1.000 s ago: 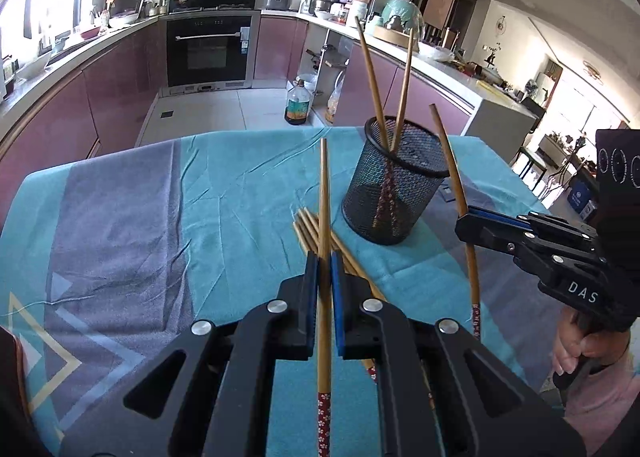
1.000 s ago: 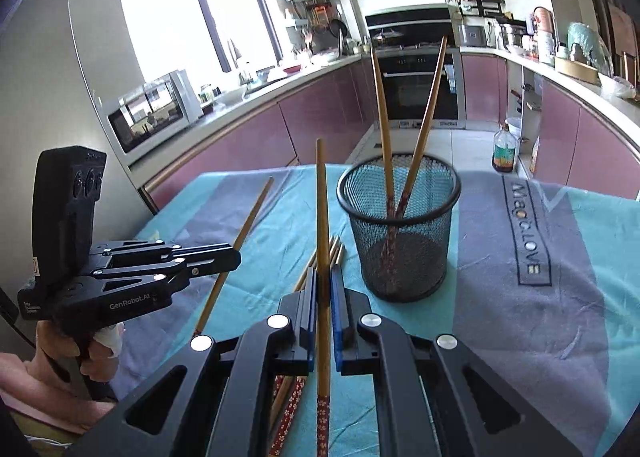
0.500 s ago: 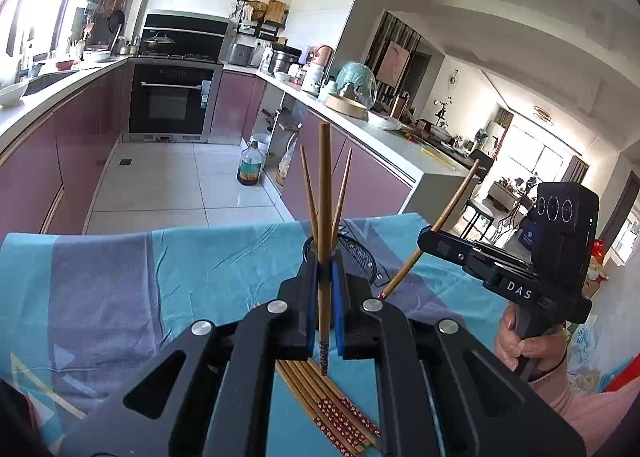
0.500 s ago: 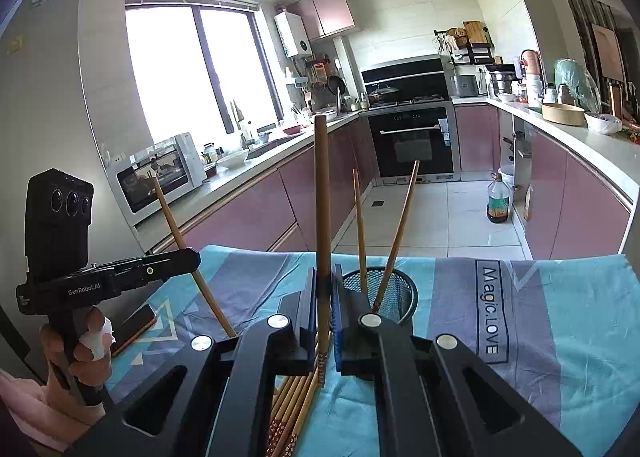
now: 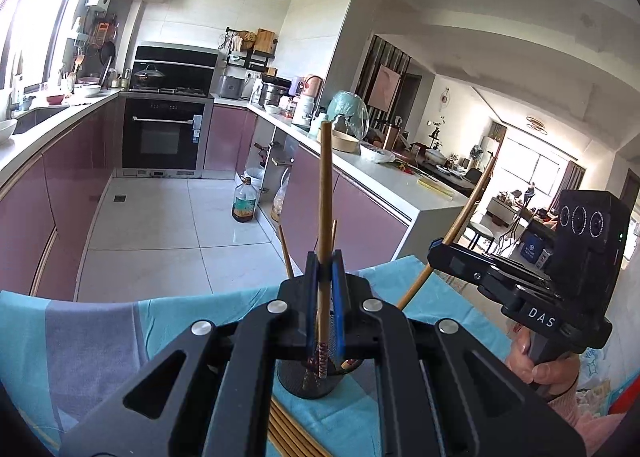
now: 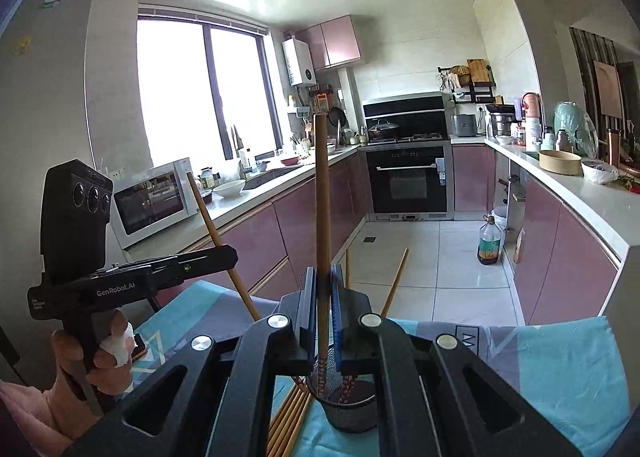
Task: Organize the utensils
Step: 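Raise the left tool's chopstick upright above the cup while the right tool brings its chopstick over, then open the left tool to drop its chopstick into the cup while the right tool releases its own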
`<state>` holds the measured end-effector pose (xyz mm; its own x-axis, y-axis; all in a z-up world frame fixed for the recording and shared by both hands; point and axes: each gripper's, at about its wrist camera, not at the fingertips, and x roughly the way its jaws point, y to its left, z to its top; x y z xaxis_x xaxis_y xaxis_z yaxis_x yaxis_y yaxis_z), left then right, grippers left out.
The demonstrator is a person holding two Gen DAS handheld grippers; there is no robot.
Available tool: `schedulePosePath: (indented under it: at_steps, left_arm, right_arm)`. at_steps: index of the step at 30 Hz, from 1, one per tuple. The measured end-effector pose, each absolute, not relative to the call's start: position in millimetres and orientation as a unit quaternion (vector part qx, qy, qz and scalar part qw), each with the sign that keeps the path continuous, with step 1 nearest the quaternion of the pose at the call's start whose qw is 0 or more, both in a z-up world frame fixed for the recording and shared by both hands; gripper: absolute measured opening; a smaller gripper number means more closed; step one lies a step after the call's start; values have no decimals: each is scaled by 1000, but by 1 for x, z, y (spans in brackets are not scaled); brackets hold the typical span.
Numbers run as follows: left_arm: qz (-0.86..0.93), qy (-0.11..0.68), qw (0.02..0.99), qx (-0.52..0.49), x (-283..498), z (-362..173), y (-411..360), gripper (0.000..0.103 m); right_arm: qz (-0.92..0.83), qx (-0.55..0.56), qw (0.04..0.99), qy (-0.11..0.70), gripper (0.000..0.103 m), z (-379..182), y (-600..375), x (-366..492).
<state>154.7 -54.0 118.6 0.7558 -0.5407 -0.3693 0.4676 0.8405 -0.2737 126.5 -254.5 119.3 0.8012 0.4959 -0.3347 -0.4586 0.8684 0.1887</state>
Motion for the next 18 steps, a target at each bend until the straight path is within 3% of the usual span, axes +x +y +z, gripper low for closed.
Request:
schedulePosePath:
  at_steps: [9, 18]
  left_arm:
    - [-252, 224, 940, -51, 175, 117, -79, 7]
    - [-258, 308, 916, -11, 205, 75, -100, 7]
  right_arm:
    - [234, 37, 948, 212, 5, 106, -251, 148]
    - [229, 31, 925, 301, 5, 69, -243, 175]
